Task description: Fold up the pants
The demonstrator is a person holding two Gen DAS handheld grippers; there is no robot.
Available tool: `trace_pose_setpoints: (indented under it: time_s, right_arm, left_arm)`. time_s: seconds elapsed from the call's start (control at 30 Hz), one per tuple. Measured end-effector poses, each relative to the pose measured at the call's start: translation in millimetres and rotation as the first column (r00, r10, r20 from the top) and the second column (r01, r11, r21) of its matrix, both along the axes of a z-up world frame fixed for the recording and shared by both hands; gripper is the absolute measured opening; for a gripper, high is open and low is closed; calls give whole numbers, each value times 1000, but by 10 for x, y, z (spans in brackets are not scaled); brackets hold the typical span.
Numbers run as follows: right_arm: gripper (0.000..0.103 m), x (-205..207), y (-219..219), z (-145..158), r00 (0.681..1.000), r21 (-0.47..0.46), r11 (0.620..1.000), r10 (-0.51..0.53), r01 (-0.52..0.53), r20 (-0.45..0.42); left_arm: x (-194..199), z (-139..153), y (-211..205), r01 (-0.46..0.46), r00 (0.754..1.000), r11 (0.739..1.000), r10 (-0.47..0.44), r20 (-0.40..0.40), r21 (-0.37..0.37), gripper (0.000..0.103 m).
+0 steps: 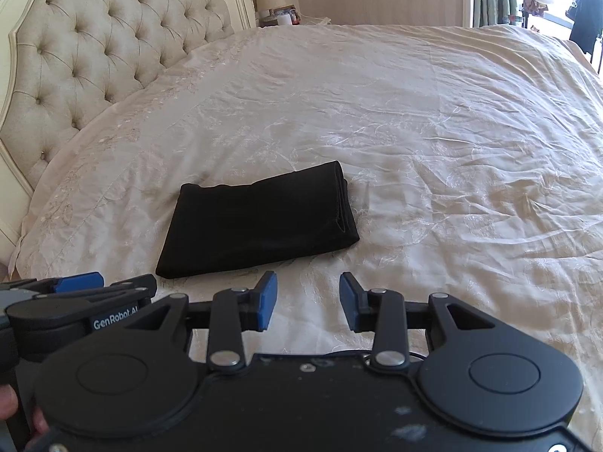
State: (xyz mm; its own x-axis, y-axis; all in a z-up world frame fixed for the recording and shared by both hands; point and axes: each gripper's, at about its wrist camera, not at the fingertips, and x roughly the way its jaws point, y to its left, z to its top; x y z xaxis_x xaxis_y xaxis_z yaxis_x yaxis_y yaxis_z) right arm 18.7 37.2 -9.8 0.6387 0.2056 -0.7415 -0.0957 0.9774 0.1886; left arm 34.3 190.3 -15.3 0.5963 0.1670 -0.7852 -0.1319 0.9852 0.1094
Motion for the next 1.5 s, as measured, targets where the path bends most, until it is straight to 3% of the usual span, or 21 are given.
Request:
trace_pose_setpoints:
  time_s: [1.07,1.5]
  right_arm:
    - [42,-255,-120,47,1000,28,999,25,-25,12]
    - [42,-203,-118,49,1000,32,999,17,-17,1]
  left_arm:
    - [-242,6,-139,-5,1000,1000,6,-27,17,53]
    - [-169,-48,-91,-18,994,1000,17,-109,-10,53]
